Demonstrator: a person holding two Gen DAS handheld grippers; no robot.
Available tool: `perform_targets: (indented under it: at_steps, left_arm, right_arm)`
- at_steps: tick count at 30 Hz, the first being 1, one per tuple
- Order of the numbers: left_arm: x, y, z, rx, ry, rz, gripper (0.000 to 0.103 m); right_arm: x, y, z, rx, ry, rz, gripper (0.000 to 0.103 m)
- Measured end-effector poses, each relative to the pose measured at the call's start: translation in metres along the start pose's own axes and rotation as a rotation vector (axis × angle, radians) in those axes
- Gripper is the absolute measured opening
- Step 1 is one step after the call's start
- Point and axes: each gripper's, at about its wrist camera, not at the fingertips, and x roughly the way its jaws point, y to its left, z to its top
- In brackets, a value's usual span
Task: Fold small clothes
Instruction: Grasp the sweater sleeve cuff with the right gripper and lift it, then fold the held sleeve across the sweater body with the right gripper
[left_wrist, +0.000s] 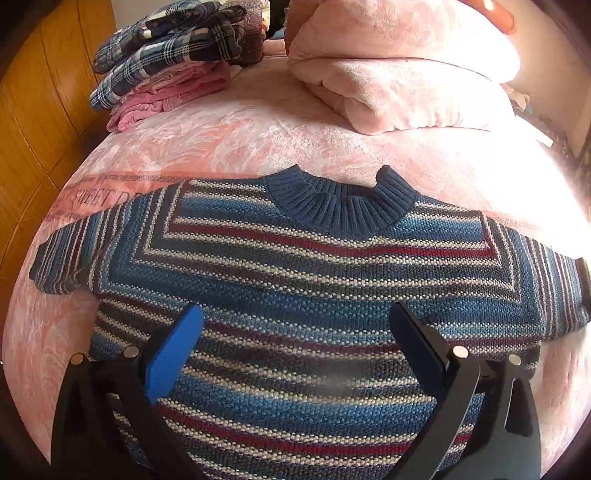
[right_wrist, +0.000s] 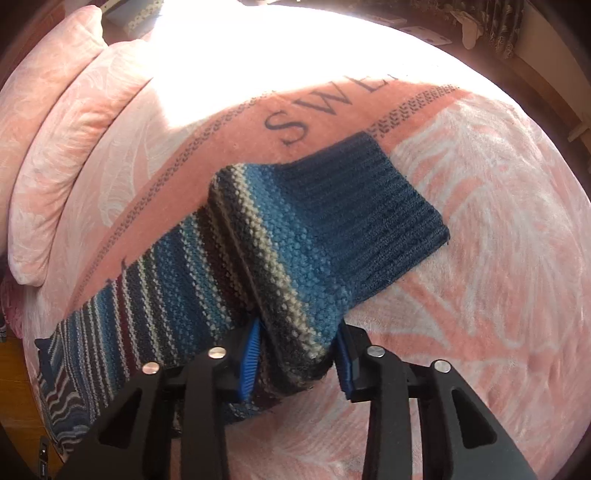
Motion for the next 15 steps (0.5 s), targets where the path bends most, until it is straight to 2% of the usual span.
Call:
perform_targets:
  at_steps: [1, 4, 7, 12, 15]
  left_arm:
    - [-0.001, 0.004, 0.000, 0.000, 0.001, -0.002, 0.100]
    - [-0.005, 0.014, -0.001, 0.013, -0.002, -0.010, 0.100]
    - [-0.004, 0.026, -0.001, 0.021, 0.008, -0.027, 0.100]
    - [0.005, 0.046, 0.003, -0.010, 0.041, -0.056, 0.100]
    - [0.009, 0.053, 0.011, -0.028, 0.057, -0.071, 0.100]
  right_arm:
    - [-0.002, 0.001, 0.000, 0.002, -0.005, 0.026, 0.018]
    - [-0.015, 0.011, -0.004, -0.036, -0.038, 0.057, 0.015]
    - [-0.036, 0.028, -0.014, -0.089, -0.068, 0.129, 0.015]
    - [-0.057, 0.099, -0.037, -0.233, -0.054, 0.167, 0.015]
    - [-0.069, 0.152, -0.063, -0.310, -0.035, 0.235, 0.015]
